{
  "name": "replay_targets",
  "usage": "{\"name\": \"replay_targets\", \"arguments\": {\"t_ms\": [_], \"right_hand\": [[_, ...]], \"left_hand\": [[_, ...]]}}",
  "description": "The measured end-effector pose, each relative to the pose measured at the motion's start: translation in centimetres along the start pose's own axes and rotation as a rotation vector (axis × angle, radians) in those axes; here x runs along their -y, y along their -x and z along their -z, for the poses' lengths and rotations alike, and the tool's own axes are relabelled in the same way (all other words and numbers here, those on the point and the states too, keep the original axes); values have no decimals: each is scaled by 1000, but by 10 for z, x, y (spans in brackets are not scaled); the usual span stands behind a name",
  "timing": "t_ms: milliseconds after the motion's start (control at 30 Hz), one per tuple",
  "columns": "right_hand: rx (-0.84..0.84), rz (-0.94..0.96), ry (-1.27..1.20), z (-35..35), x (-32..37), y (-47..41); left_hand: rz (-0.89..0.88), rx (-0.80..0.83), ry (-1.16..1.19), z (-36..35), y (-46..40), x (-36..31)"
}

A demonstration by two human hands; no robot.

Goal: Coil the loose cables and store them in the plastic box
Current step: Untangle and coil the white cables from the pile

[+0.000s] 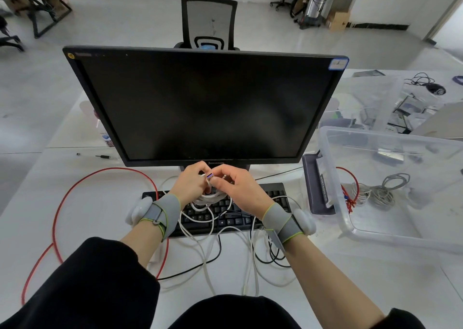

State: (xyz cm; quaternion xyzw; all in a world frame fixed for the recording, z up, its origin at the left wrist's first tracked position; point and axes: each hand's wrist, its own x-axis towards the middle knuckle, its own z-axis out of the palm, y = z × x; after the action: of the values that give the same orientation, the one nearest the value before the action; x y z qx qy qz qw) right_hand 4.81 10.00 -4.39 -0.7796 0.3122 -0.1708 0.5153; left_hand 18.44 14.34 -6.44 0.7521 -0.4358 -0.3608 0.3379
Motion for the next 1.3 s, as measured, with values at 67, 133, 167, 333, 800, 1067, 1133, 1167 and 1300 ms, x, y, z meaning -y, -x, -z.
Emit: {"name": "replay_targets", "arguments": {"t_ms": [67, 133, 167, 333, 800, 1067, 1133, 1167, 1300], "right_hand": [[2, 19, 14, -1, 0, 1], [-41, 11, -89, 3, 2, 0], [-86, -16, -162, 6, 3, -2], [-292, -152, -318, 11, -2, -13], [-408, -414, -336, 5, -15, -18], [-569, -318, -128, 6, -20, -17], [-602, -294, -84, 7, -19, -16], [-611, -279, -59, 9, -19, -15], [-611, -203, -25, 15, -15, -11]], "left_hand": [[-8, 10, 1, -1, 0, 0], [-38, 0, 32, -4, 2, -1], [-52, -1, 33, -6, 3, -4], [-110, 57, 24, -14, 3, -13], [-84, 40, 34, -15, 8, -13], [-95, 62, -117, -22, 13, -19], [66, 210, 30, -15, 10, -24], [154, 297, 150, -9, 8, -27], [311, 539, 400, 16, 3, -30]]}}
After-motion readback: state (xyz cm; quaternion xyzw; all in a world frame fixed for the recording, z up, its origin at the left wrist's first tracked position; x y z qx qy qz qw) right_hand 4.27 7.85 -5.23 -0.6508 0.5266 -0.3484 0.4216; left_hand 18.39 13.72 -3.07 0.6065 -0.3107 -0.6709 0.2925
